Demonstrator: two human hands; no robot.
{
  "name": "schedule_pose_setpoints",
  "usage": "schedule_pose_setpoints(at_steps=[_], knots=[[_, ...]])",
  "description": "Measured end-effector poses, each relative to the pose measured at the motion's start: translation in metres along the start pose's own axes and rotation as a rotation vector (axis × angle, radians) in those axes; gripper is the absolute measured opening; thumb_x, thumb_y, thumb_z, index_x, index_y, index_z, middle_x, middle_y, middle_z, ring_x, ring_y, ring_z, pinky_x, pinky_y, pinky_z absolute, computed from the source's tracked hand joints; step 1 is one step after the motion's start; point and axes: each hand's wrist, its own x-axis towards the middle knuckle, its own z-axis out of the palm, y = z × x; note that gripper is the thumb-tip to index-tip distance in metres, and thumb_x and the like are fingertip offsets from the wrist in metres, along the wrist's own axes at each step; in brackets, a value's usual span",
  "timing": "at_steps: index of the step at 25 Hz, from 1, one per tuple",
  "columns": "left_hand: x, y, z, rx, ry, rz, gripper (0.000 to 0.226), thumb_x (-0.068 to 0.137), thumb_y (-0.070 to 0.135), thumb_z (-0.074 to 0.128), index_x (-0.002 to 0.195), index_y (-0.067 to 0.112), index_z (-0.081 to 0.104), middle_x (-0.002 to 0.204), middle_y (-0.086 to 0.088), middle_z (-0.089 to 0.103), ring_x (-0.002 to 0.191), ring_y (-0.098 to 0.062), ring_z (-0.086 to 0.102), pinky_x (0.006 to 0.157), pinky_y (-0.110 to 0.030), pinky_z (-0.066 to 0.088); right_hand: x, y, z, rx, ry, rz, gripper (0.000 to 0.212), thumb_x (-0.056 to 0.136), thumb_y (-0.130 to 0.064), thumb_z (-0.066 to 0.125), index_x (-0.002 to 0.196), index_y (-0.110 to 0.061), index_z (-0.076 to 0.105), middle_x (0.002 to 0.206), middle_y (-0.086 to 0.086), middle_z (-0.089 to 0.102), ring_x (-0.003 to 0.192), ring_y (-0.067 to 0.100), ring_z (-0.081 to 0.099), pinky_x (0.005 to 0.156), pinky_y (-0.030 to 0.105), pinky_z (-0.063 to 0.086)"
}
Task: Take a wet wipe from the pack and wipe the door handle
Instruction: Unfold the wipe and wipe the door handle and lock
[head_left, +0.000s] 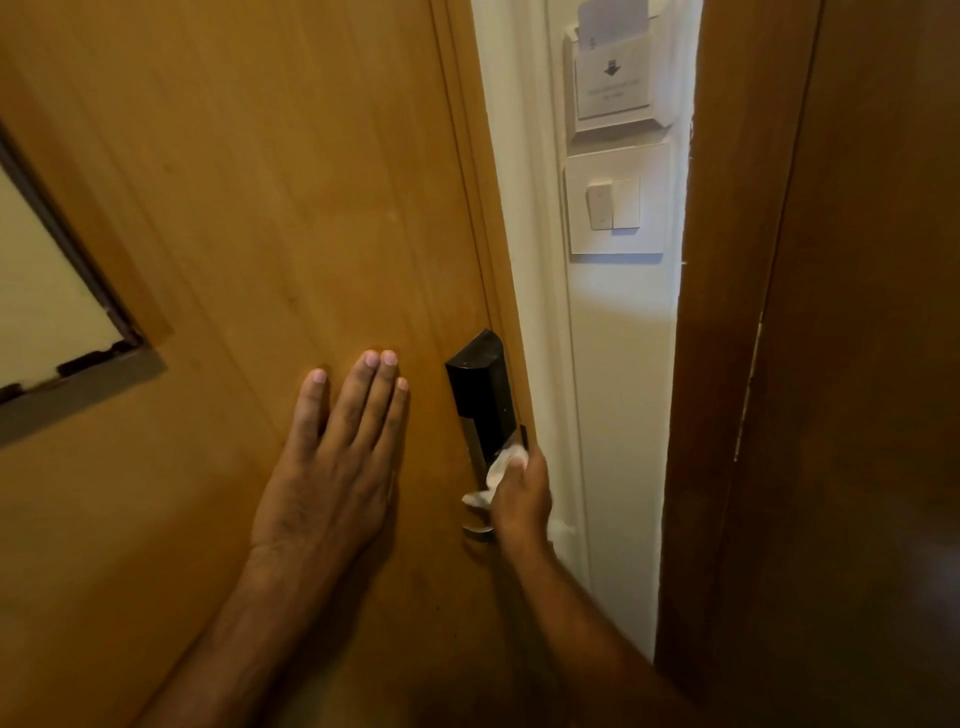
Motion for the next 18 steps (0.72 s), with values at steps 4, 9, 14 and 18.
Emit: schedule_pose_setpoints(at_steps=[4, 9, 14, 18], knots=[[0.0, -0.002, 0.003, -0.032, -0.001, -0.001, 0.067, 0.095, 0.03, -0.009, 0.153, -0.004, -0.01, 0.162, -0.033, -0.015, 0.151, -0.047, -0.011, 0.117, -0.066, -0.01, -0.05, 0.042, 0.03, -0.082, 0.248, -0.041, 0.065, 0.097, -0.033, 0.054, 0.151, -0.016, 0.022, 0.15, 0.015, 0.038, 0.134, 0.029, 0.043, 0.107, 0.037, 0.037], [0.0, -0.004, -0.001, -0.033, -0.033, 0.002, 0.067, 0.095, 0.03, -0.01, 0.153, -0.004, -0.011, 0.161, -0.034, -0.013, 0.15, -0.047, -0.01, 0.118, -0.065, -0.01, 0.021, -0.014, 0.007, -0.249, 0.117, -0.016, 0.031, 0.099, -0.022, 0.05, 0.125, -0.006, 0.053, 0.116, 0.011, 0.058, 0.092, 0.022, 0.061, 0.074, 0.033, 0.055], [0.003, 0.001, -0.001, -0.052, 0.009, -0.022, 0.065, 0.095, 0.026, -0.012, 0.153, -0.004, -0.008, 0.161, -0.034, -0.009, 0.15, -0.047, -0.007, 0.119, -0.064, -0.003, -0.001, -0.01, -0.001, 0.348, 0.065, 0.235, 0.04, 0.102, -0.036, 0.04, 0.133, -0.014, 0.052, 0.114, 0.013, 0.059, 0.095, 0.027, 0.06, 0.078, 0.037, 0.054], [0.004, 0.004, -0.002, -0.069, -0.036, -0.014, 0.065, 0.095, 0.024, -0.012, 0.154, -0.004, -0.004, 0.161, -0.035, -0.007, 0.151, -0.046, -0.006, 0.12, -0.063, 0.002, -0.036, 0.018, 0.019, 0.329, 0.055, 0.255, 0.043, 0.103, -0.037, 0.037, 0.134, -0.01, 0.049, 0.12, 0.015, 0.061, 0.1, 0.028, 0.064, 0.08, 0.034, 0.056]])
